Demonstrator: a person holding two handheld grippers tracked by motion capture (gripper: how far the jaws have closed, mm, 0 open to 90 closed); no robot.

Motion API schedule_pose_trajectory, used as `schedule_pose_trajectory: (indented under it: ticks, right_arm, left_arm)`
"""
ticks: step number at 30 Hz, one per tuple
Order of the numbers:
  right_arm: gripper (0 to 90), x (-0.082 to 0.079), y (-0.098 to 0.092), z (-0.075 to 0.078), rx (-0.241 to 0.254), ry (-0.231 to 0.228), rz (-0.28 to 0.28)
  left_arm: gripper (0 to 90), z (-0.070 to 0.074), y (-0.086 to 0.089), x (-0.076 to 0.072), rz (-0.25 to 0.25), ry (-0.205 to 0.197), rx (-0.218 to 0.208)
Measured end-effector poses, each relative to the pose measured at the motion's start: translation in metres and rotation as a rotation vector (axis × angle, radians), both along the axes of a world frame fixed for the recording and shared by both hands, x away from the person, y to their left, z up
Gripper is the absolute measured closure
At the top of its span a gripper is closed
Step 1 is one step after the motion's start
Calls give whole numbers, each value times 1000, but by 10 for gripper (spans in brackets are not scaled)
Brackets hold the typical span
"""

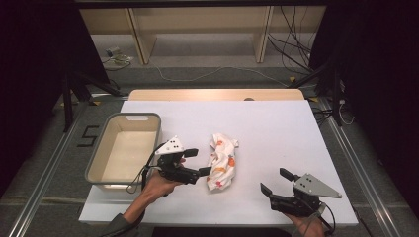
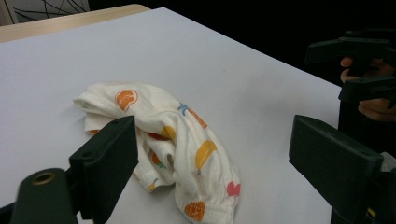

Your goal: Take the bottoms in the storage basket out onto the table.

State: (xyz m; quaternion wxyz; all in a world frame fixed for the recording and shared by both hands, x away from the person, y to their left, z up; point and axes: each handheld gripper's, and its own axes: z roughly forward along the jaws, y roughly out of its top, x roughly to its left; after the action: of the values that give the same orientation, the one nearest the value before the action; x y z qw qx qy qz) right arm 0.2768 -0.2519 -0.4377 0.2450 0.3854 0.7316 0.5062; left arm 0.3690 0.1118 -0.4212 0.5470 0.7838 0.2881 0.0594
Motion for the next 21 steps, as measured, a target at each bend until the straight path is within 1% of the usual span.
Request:
schedule_pose_trajectory:
  ticks: [7, 8, 11, 21]
  right_arm:
    - [200, 0, 0, 0, -3, 3, 4]
    - [200, 0, 0, 0, -3, 3, 4]
    - [200, 0, 0, 0, -3, 2, 5]
    - [200, 0, 0, 0, -6, 4, 4]
  left_arm:
    - [152, -3, 8, -4, 16, -4, -23]
    - [152, -4, 10, -4, 14, -6, -21]
    - [153, -4, 12, -6, 15, -10, -34]
    - [153, -3, 22, -15, 27, -44, -64]
